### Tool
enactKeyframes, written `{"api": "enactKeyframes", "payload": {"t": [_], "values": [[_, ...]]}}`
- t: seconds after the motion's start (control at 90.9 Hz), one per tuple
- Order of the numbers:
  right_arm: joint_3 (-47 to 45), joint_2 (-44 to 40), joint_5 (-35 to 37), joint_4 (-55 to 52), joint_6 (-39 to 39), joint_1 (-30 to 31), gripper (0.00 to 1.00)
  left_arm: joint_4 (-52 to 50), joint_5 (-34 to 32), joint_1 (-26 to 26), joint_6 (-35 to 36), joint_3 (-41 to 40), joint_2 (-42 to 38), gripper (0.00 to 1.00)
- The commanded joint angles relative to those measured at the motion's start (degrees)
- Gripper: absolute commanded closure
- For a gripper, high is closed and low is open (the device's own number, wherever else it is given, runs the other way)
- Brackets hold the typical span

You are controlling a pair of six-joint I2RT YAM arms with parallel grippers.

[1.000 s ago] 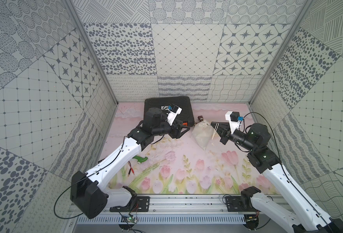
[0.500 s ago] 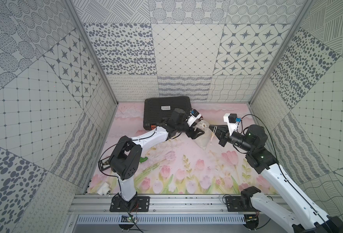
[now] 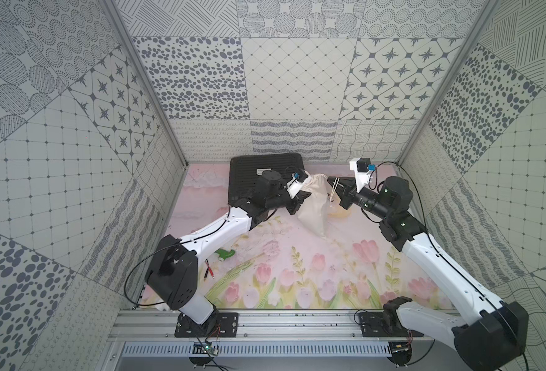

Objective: Close the soil bag
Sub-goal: Place the soil bag at the center of the board.

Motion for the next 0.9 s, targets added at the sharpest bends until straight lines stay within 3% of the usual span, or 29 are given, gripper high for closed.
{"api": "enactKeyframes", "payload": {"t": [0.0,0.044,0.099,0.154,0.242,0.44,0.605,0.891], "values": [[3.23,5.88,-3.56,12.41,7.59,-0.02,1.00,-4.37,-21.87,-3.29,6.73,-6.26,-10.21,1.00],[3.54,8.13,-5.16,14.73,10.12,-0.01,1.00,-4.34,-24.86,-4.62,4.85,-9.88,-12.51,0.99],[3.11,10.02,-6.86,17.78,12.23,-0.02,1.00,-3.35,-26.66,-5.90,1.98,-14.71,-14.99,0.91],[2.29,11.42,-9.02,19.49,13.19,-0.01,1.00,-1.40,-26.16,-6.30,-0.71,-19.57,-17.64,0.74],[1.29,12.50,-14.06,19.16,12.19,-0.02,1.00,2.14,-24.42,-6.33,-2.47,-24.70,-20.88,0.58],[-3.57,9.77,-17.66,18.26,10.47,-0.10,1.00,-0.82,-18.37,-6.32,2.52,-17.87,-20.87,0.33],[-4.35,6.51,-18.49,16.13,9.84,-0.10,1.00,-0.74,-12.88,-6.33,6.69,-8.87,-15.71,0.30],[-3.35,3.47,-18.19,12.62,9.20,-0.10,1.00,-5.51,-0.14,-6.35,10.18,1.81,-7.60,0.43]]}}
